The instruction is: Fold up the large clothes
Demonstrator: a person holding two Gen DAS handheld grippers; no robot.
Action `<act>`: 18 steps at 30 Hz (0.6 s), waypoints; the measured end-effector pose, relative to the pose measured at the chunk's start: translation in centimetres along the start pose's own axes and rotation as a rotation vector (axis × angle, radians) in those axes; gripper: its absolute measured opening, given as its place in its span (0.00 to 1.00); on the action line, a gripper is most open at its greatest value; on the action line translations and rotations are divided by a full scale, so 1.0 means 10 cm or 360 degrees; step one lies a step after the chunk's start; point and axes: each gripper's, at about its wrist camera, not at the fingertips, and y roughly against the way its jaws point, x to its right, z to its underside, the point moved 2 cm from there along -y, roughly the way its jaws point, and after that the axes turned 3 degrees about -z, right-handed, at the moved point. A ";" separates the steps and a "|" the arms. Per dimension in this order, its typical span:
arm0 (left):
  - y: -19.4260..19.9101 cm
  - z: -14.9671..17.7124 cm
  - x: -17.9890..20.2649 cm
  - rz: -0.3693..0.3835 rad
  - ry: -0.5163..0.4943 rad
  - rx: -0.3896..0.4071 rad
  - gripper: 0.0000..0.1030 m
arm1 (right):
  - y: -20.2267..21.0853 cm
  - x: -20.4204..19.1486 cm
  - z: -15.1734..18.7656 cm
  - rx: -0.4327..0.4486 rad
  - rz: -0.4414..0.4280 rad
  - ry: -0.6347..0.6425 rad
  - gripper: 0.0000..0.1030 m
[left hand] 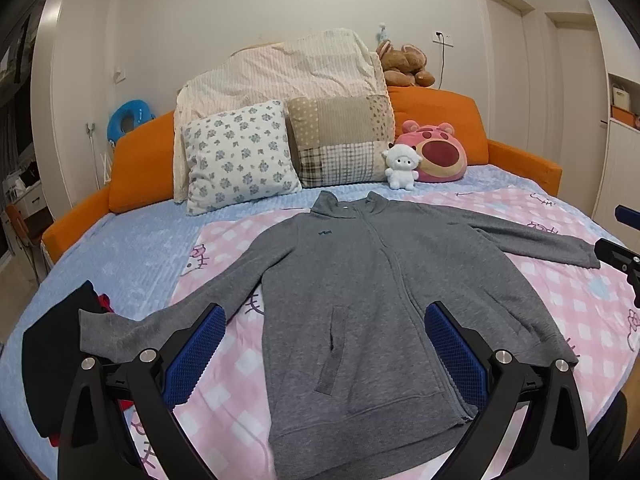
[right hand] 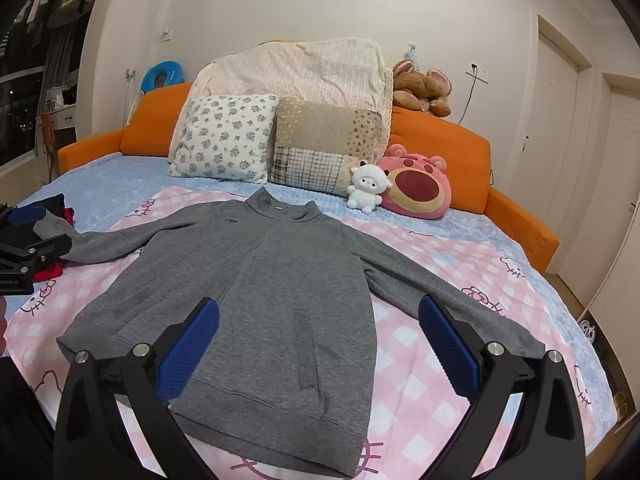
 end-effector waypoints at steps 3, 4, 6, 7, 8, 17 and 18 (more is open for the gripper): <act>-0.05 -0.01 -0.01 0.0010 0.0000 -0.0015 0.98 | -0.03 0.03 0.00 0.0002 0.0001 -0.0007 0.96; -0.07 -0.01 -0.02 0.0017 -0.0002 -0.0018 0.98 | -0.04 0.04 0.00 0.0000 0.0002 -0.0009 0.96; -0.11 -0.06 0.01 0.0033 -0.0019 -0.0022 0.98 | -0.08 0.07 0.00 -0.0007 0.0016 -0.0008 0.96; -0.13 -0.09 0.04 0.0041 -0.0030 -0.0022 0.98 | -0.10 0.10 0.00 -0.0015 0.0026 -0.0007 0.96; -0.16 -0.12 0.07 0.0048 -0.0041 -0.0020 0.98 | -0.13 0.14 0.01 -0.0019 0.0038 -0.0008 0.96; -0.83 -0.74 0.91 0.0174 -0.0250 0.0001 0.98 | -0.39 1.07 0.07 -0.0078 0.0283 -0.0111 0.96; -0.92 -0.81 1.03 0.0186 -0.0274 0.0007 0.98 | -0.43 1.31 0.10 -0.0088 0.0320 -0.0160 0.96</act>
